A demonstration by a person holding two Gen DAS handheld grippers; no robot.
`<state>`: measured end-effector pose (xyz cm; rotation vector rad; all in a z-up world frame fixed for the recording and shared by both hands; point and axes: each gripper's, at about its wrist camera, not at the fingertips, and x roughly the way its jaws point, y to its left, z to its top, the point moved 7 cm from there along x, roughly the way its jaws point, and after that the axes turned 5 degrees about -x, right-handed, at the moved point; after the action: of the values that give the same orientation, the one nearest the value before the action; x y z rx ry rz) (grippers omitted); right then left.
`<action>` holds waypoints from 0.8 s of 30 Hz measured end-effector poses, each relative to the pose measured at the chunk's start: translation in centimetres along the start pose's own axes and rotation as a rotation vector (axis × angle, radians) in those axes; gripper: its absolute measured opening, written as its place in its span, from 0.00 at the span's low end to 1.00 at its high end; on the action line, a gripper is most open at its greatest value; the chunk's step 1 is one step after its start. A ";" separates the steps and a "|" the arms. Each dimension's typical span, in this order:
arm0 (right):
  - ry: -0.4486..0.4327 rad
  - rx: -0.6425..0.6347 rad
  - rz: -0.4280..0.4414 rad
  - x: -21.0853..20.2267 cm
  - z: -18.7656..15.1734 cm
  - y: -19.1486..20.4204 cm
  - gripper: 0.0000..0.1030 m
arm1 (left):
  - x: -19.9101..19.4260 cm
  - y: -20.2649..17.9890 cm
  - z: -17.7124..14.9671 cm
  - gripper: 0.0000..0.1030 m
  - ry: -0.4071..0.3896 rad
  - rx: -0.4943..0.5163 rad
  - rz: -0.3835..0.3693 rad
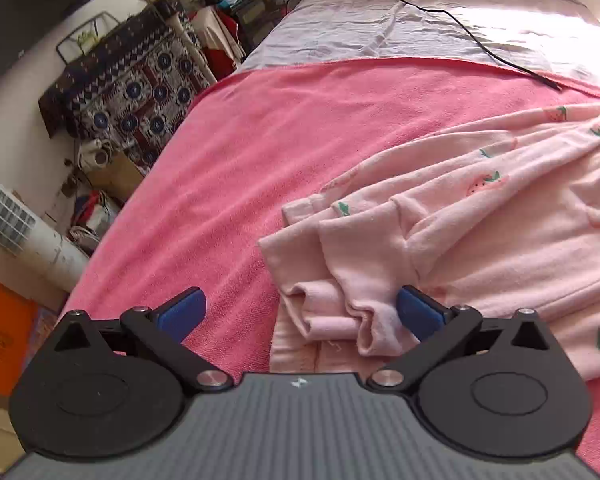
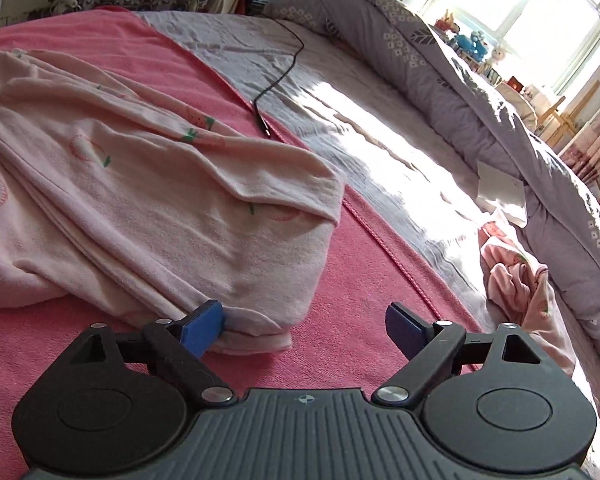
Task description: Fold clothes
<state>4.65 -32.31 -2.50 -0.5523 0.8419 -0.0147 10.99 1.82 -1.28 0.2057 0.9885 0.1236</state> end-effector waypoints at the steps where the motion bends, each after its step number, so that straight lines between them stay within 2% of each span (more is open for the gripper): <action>1: 0.012 0.038 0.004 0.2 -0.5 -0.7 0.96 | 0.0 0.1 0.0 1.00 0.002 0.007 -0.005; 2: 0.037 0.074 0.003 0.5 -1.2 -1.3 0.96 | 0.0 0.2 0.0 1.00 0.002 0.018 -0.009; 5: 0.152 0.070 -0.123 1.5 -3.8 -3.0 0.89 | -0.1 0.0 0.0 1.00 -0.005 0.051 -0.009; 8: 0.112 0.187 -0.044 0.3 -4.5 -4.0 0.82 | -0.3 0.1 0.1 1.00 -0.001 0.053 -0.002; 9: 0.081 0.183 -0.025 -0.3 -4.2 -3.8 0.82 | -0.4 0.2 0.2 1.00 -0.003 0.062 0.005; 14: -0.069 -0.047 0.035 -2.7 -1.5 -0.1 0.82 | -0.5 0.7 0.6 1.00 -0.008 0.093 0.017; 18: -0.135 -0.191 0.024 -2.6 0.1 2.7 0.82 | 0.0 0.8 0.6 1.00 0.003 0.074 0.009; 24: -0.171 -0.197 -0.044 -1.7 1.4 2.7 0.82 | 0.4 1.3 0.5 1.00 0.021 0.028 -0.022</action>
<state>3.94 -28.99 -1.82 -0.7462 0.6684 0.0751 11.59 3.14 -1.06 0.2194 1.0131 0.0922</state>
